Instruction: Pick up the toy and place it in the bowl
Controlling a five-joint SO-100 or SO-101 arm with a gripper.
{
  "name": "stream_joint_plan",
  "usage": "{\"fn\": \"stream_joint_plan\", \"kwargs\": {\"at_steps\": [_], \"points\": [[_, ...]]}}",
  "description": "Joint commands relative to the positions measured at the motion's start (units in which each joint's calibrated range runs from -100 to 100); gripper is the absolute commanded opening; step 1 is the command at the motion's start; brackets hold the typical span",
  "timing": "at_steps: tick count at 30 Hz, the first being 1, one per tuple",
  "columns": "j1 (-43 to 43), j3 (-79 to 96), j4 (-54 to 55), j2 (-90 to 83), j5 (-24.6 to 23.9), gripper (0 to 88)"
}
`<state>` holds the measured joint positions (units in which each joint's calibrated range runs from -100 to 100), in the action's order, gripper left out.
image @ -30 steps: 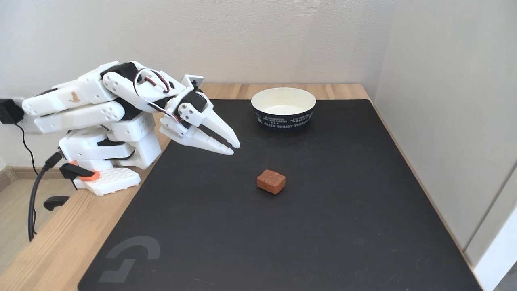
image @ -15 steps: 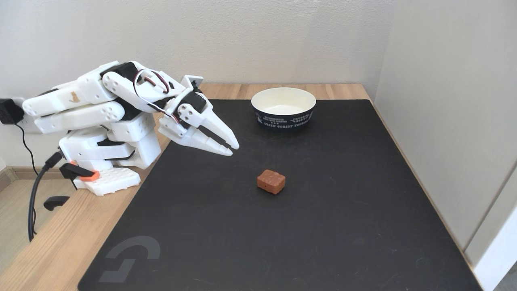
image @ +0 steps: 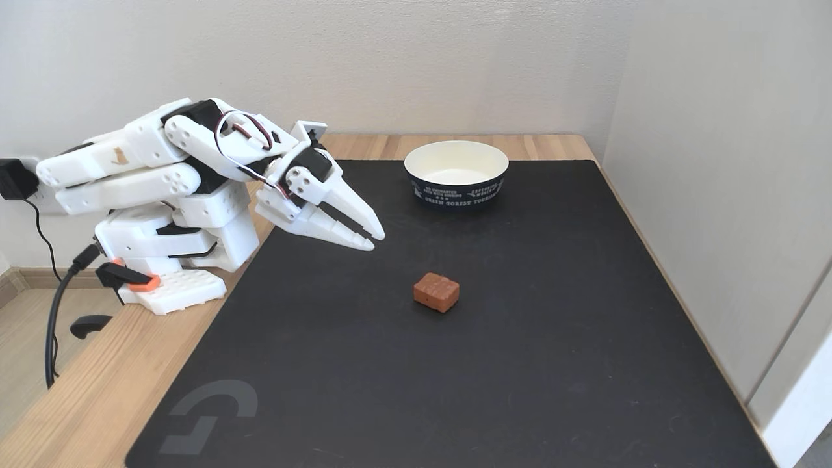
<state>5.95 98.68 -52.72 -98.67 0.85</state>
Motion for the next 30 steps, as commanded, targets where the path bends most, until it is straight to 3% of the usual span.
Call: {"fn": "stream_joint_plan", "kwargs": {"at_steps": [1,23,26,29,30], "points": [[0.0,0.9,-0.1,-0.6,-0.2,3.0],[-0.1,0.9,-0.1,-0.6,-0.1,3.3],[-0.3,0.9,-0.2,-0.6,0.3,17.8],[-0.4,0.9,-0.2,-0.6,0.3,39.8],[-0.4,0.9,-0.2,-0.6,0.3,41.0]]}}
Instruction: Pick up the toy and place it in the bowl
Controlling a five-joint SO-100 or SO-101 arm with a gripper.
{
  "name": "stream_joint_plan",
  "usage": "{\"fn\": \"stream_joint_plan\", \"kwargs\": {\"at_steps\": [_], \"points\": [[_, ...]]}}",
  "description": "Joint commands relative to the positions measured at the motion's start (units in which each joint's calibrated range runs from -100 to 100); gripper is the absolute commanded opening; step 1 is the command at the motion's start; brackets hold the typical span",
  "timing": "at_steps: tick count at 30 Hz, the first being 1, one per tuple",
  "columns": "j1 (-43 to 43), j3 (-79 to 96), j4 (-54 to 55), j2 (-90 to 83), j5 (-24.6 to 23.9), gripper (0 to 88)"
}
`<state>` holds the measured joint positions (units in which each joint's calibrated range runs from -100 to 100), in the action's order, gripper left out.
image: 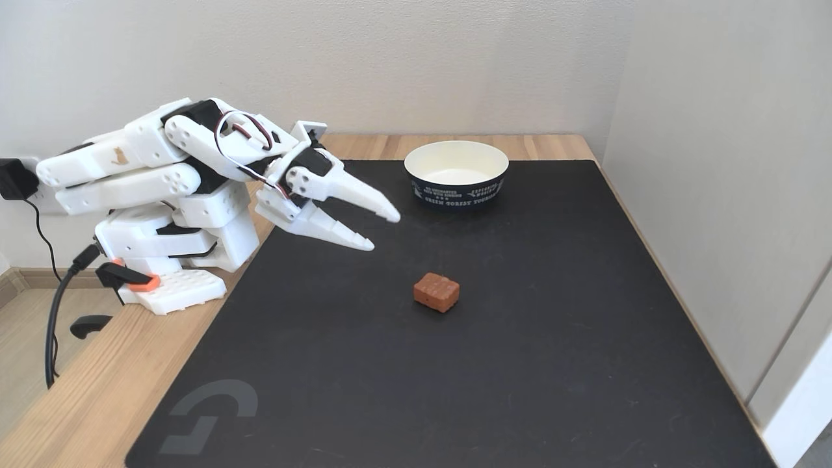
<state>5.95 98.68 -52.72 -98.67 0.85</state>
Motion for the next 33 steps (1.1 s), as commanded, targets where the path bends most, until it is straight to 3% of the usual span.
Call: {"fn": "stream_joint_plan", "kwargs": {"at_steps": [1,10,17,23,33], "points": [[-0.3,0.9,-0.2,-0.6,0.3,40.5],[-0.2,-1.8,-0.4,0.4,0.2,36.9],[-0.3,-26.1,-11.9,15.3,0.9,37.2],[1.4,-50.2,-14.3,44.1,11.3,37.3],[5.9,-76.3,-14.6,84.6,22.1,36.8]]}}
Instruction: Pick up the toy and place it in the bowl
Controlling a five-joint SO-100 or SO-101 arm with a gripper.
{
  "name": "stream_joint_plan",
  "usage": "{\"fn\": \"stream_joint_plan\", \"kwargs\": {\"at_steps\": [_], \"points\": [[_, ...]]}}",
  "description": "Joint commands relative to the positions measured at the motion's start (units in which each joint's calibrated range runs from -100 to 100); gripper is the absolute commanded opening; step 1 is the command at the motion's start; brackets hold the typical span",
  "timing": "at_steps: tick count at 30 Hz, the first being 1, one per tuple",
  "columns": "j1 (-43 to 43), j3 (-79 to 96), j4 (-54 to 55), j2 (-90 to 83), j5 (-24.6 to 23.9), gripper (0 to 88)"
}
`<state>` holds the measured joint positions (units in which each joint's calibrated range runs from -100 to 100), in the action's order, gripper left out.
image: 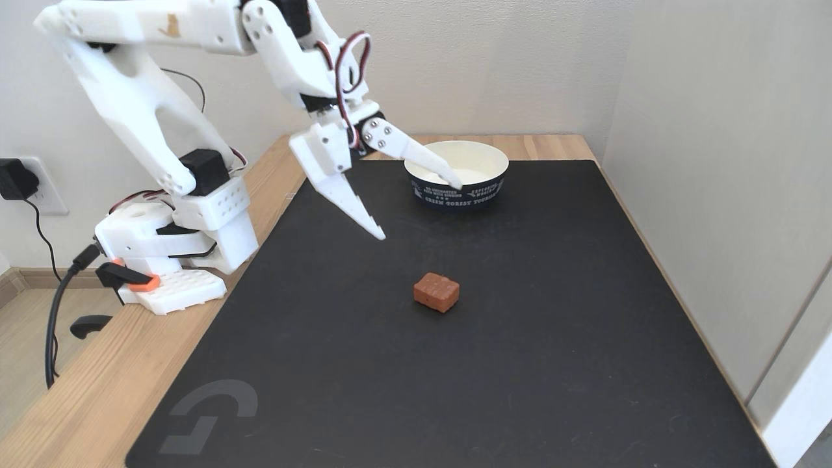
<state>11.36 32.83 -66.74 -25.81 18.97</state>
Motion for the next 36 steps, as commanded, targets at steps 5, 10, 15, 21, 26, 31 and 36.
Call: {"fn": "stream_joint_plan", "kwargs": {"at_steps": [5,10,15,21,26,31,36], "points": [[0.5,-18.3,-0.2,25.5,7.5,36.8],[-0.2,-21.0,0.0,34.6,8.9,36.8],[-0.3,-21.2,0.2,39.9,10.3,36.8],[-0.3,-21.2,1.3,41.3,10.3,36.7],[-0.2,-21.2,1.3,41.3,10.2,23.6],[0.5,-21.2,1.8,41.3,10.0,4.7],[0.5,-21.2,3.4,41.3,9.9,3.7]]}}
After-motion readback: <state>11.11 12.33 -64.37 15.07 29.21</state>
